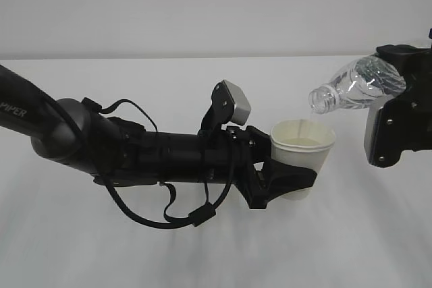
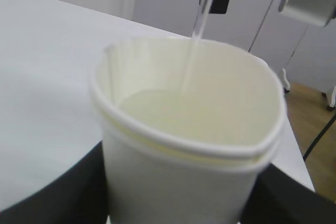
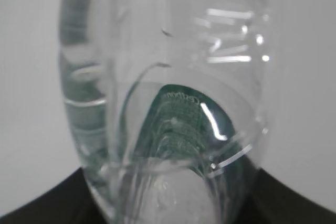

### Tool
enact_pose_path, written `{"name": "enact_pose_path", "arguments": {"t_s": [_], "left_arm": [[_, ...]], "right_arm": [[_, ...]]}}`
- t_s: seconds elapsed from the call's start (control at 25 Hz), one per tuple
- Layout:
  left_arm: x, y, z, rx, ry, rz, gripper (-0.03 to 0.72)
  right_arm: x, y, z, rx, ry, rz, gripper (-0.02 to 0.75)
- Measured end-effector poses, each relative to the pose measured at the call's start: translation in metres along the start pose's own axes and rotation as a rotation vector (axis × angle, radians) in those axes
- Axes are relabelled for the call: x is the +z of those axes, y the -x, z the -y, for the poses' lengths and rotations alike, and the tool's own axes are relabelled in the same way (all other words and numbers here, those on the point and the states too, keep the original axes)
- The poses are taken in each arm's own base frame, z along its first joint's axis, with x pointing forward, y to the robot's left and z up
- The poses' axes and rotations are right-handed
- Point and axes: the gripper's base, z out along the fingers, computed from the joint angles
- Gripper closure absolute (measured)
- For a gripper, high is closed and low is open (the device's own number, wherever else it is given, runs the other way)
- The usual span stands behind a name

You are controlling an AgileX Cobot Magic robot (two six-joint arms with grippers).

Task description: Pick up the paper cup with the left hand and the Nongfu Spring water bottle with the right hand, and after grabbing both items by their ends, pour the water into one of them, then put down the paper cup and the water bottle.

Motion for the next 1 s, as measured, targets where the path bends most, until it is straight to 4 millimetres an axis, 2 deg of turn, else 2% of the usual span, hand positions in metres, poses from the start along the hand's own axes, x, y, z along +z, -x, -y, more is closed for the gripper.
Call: {"name": "enact_pose_path", "arguments": {"t_s": [1.0], "left_arm": [[0.0000, 0.0000, 0.0000, 0.000, 0.000, 0.000, 0.221]], "right_arm": [[0.0000, 0.0000, 0.0000, 0.000, 0.000, 0.000, 0.360]]}}
